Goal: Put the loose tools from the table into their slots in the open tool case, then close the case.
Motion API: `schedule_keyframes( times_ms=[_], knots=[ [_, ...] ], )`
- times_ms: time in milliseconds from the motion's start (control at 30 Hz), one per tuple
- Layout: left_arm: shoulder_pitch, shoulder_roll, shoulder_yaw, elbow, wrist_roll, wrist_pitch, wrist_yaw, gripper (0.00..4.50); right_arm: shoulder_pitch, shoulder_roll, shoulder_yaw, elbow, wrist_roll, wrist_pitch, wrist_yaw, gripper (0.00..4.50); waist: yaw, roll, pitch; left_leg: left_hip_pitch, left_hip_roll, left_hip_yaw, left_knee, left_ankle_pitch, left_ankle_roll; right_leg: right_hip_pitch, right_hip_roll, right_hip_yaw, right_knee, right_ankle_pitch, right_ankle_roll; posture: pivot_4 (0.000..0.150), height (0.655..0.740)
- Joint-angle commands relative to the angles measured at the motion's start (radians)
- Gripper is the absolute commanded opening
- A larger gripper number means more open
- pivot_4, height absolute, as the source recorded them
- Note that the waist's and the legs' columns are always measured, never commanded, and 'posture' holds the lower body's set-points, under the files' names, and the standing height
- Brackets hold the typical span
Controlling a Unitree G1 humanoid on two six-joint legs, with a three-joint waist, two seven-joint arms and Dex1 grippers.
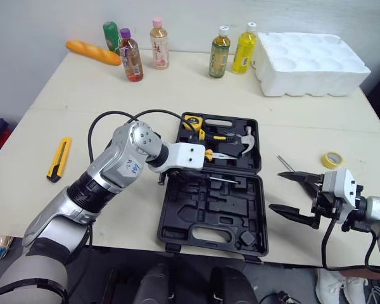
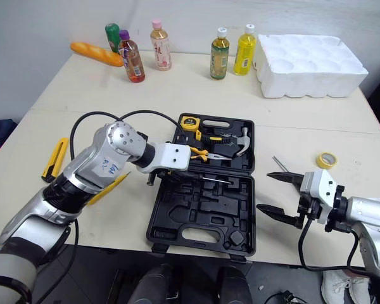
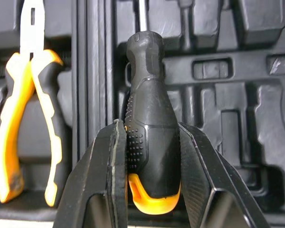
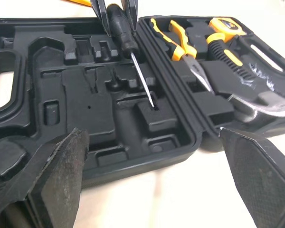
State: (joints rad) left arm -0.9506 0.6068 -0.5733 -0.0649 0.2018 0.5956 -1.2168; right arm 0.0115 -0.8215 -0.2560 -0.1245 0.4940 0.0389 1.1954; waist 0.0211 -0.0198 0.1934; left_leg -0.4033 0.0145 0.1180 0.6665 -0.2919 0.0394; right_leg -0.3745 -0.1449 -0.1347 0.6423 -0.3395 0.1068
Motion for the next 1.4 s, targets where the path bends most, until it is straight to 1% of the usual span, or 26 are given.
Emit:
schedule_keyframes(
  times_ms=[33, 100, 333, 467, 533, 667, 833, 933, 967, 1000, 1033, 1067, 1133, 1233, 1333, 1400],
  knots=[
    [-0.018, -0.011, 0.009, -0.035, 0.008, 0.009, 0.001, 1.02, 0.001, 0.010, -0.044, -0.011, 0.024, -0.025, -0.003, 4.50, 0.000, 0.000, 0.000, 0.000, 0.000, 0.000, 0.000, 0.000, 0.000, 0.000, 0.000, 0.000, 0.000, 0.000, 0.000, 0.150, 0.7400],
    [-0.018, -0.017, 0.003, -0.036, 0.022, 0.039, 0.014, 1.02, 0.004, 0.025, -0.055, -0.019, 0.044, -0.014, -0.020, 4.50, 0.002, 0.000, 0.000, 0.000, 0.000, 0.000, 0.000, 0.000, 0.000, 0.000, 0.000, 0.000, 0.000, 0.000, 0.000, 0.150, 0.7400],
    [-0.011, -0.017, -0.001, -0.014, 0.026, 0.002, 0.005, 1.02, 0.006, 0.038, -0.063, -0.072, 0.058, 0.019, -0.070, 4.50, 0.001, 0.000, 0.000, 0.000, 0.000, 0.000, 0.000, 0.000, 0.000, 0.000, 0.000, 0.000, 0.000, 0.000, 0.000, 0.150, 0.7400],
    [-0.014, -0.062, 0.045, 0.004, 0.002, -0.023, 0.058, 1.02, 0.007, 0.030, -0.068, -0.107, 0.064, 0.048, -0.096, 4.50, 0.003, 0.000, 0.000, 0.000, 0.000, -0.001, 0.001, 0.000, 0.000, 0.000, 0.000, 0.000, 0.000, 0.000, 0.000, 0.150, 0.7400],
    [-0.016, -0.062, 0.051, 0.007, -0.011, -0.041, 0.044, 2.03, 0.002, 0.033, -0.072, -0.117, 0.074, 0.061, -0.111, 4.50, 0.004, 0.000, 0.000, 0.000, 0.000, -0.001, 0.001, 0.000, 0.000, 0.000, -0.001, 0.000, 0.000, 0.000, 0.000, 0.150, 0.7400],
    [-0.017, -0.051, 0.057, 0.006, -0.027, -0.059, 0.022, 3.62, -0.005, 0.031, -0.072, -0.135, 0.080, 0.080, -0.126, 4.50, 0.004, 0.000, 0.000, -0.001, 0.000, -0.001, 0.001, 0.000, 0.000, 0.000, -0.001, 0.000, 0.000, 0.000, 0.000, 0.150, 0.7400],
    [-0.021, -0.052, 0.100, -0.029, -0.087, -0.037, -0.004, 3.62, -0.031, 0.024, -0.061, -0.160, 0.081, 0.114, -0.150, 4.50, -0.001, 0.000, 0.000, 0.000, 0.000, -0.001, 0.001, 0.000, 0.000, 0.000, 0.000, 0.000, 0.001, 0.000, 0.000, 0.150, 0.7400],
    [-0.005, -0.071, 0.165, -0.028, -0.156, -0.043, 0.003, 3.62, -0.036, 0.026, -0.063, -0.168, 0.081, 0.127, -0.156, 4.50, 0.002, 0.000, 0.000, 0.000, 0.000, -0.001, 0.001, 0.000, 0.000, 0.000, 0.000, 0.000, 0.001, 0.000, 0.000, 0.150, 0.7400],
    [0.005, -0.078, 0.196, -0.023, -0.193, -0.067, 0.000, 3.62, -0.035, 0.026, -0.064, -0.170, 0.080, 0.130, -0.157, 4.50, 0.002, 0.000, 0.000, 0.000, 0.000, -0.001, 0.001, 0.000, 0.000, 0.000, 0.000, 0.000, 0.001, 0.000, 0.000, 0.150, 0.7400],
    [0.018, -0.104, 0.254, -0.009, -0.257, -0.118, 0.000, 3.62, -0.032, 0.026, -0.065, -0.174, 0.080, 0.134, -0.158, 4.50, 0.002, 0.000, 0.000, -0.001, 0.000, -0.001, 0.001, 0.000, 0.000, 0.000, 0.000, 0.000, 0.001, 0.000, 0.000, 0.150, 0.7400],
    [0.035, -0.133, 0.331, -0.003, -0.352, -0.114, -0.017, 3.62, -0.029, 0.025, -0.066, -0.178, 0.080, 0.137, -0.158, 4.50, 0.002, 0.000, 0.000, -0.001, 0.000, -0.001, 0.001, 0.000, 0.000, 0.000, -0.001, 0.000, 0.001, 0.000, 0.000, 0.150, 0.7400],
    [0.055, -0.131, 0.382, 0.005, -0.415, -0.111, -0.044, 3.62, -0.027, 0.024, -0.068, -0.181, 0.080, 0.140, -0.160, 4.50, 0.002, 0.000, 0.000, -0.001, 0.000, -0.001, 0.002, 0.000, 0.000, 0.000, -0.001, 0.000, 0.001, 0.000, 0.000, 0.150, 0.7400],
    [0.082, -0.099, 0.426, 0.052, -0.431, -0.156, -0.056, 3.62, -0.025, 0.016, -0.083, -0.179, 0.082, 0.146, -0.159, 4.50, -0.003, 0.000, 0.000, -0.001, 0.000, -0.002, 0.002, 0.000, 0.000, 0.000, -0.001, 0.000, 0.001, 0.000, 0.000, 0.150, 0.7400],
    [0.107, -0.068, 0.443, 0.089, -0.444, -0.197, -0.063, 3.62, -0.017, 0.002, -0.108, -0.170, 0.087, 0.146, -0.147, 4.50, -0.008, 0.000, 0.000, 0.000, 0.000, -0.002, 0.001, 0.000, -0.001, 0.000, 0.000, -0.001, 0.002, 0.000, 0.000, 0.150, 0.7400],
    [0.139, -0.111, 0.506, 0.085, -0.537, -0.149, -0.023, 3.62, -0.005, 0.001, -0.118, -0.168, 0.089, 0.146, -0.139, 4.50, -0.003, 0.000, 0.000, 0.000, 0.000, -0.002, 0.002, 0.000, 0.000, 0.001, -0.001, -0.001, 0.002, 0.000, 0.000, 0.150, 0.7400],
    [0.179, -0.121, 0.515, 0.074, -0.556, -0.149, -0.008, 3.62, -0.014, 0.020, -0.128, -0.153, 0.094, 0.132, -0.148, 4.50, 0.002, 0.000, 0.000, -0.001, -0.001, -0.002, 0.002, 0.000, 0.001, 0.001, -0.001, 0.000, 0.001, 0.000, 0.000, 0.150, 0.7400]
  ],
)
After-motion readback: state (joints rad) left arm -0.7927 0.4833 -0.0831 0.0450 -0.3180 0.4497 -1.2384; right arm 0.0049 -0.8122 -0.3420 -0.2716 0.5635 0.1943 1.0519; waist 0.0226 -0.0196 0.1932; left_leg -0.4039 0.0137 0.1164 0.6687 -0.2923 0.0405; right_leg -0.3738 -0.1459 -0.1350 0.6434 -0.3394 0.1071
